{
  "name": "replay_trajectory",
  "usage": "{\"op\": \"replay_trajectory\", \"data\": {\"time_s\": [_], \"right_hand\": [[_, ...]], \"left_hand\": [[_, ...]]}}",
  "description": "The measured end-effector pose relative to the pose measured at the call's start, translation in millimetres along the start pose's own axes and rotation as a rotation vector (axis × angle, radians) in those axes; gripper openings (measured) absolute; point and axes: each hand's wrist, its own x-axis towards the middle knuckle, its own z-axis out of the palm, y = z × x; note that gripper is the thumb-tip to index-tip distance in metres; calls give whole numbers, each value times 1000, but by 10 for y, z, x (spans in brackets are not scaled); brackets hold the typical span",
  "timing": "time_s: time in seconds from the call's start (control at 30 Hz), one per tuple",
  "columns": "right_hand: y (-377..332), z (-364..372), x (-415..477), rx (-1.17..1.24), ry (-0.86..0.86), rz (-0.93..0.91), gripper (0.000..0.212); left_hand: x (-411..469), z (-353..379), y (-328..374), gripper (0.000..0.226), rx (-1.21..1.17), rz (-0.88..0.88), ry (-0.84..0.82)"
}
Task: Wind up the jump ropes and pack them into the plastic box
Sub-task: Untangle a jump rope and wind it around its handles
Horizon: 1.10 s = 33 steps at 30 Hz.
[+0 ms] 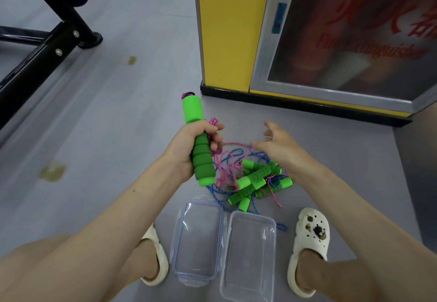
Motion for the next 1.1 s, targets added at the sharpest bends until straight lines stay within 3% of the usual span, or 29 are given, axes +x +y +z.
{"op": "replay_trajectory", "data": {"time_s": [0.17,0.3,0.37,0.5,0.57,0.87,0.93,1.03,1.1], "right_hand": [[-60,111,-80,76,-168,-266,60],[-91,134,-91,174,-144,-317,22],[-96,90,-69,177,-107,-339,14],[-69,59,-40,172,-243,-365,36],[-77,117,-56,185,-264,-358,33],[-103,229,21,201,-60,-352,17],[-113,264,2,247,-123,-269,24],[-90,242,-69,325,-351,-229,41],[-86,244,-118,184,-460,-236,51]], "left_hand": [[-71,52,-3,19,20,-10,-186],[-108,51,-47,19,46,-48,-316],[-113,17,-68,20,46,-64,-366],[-124,3,-68,26,-7,-83,-409],[-141,24,-64,28,-29,-95,-431],[-87,-50,-115,34,-106,-143,-660],[-104,-20,-136,37,-80,-152,-708],[-136,3,-132,39,-52,-180,-705],[-156,18,-104,38,-150,-182,-672]]}}
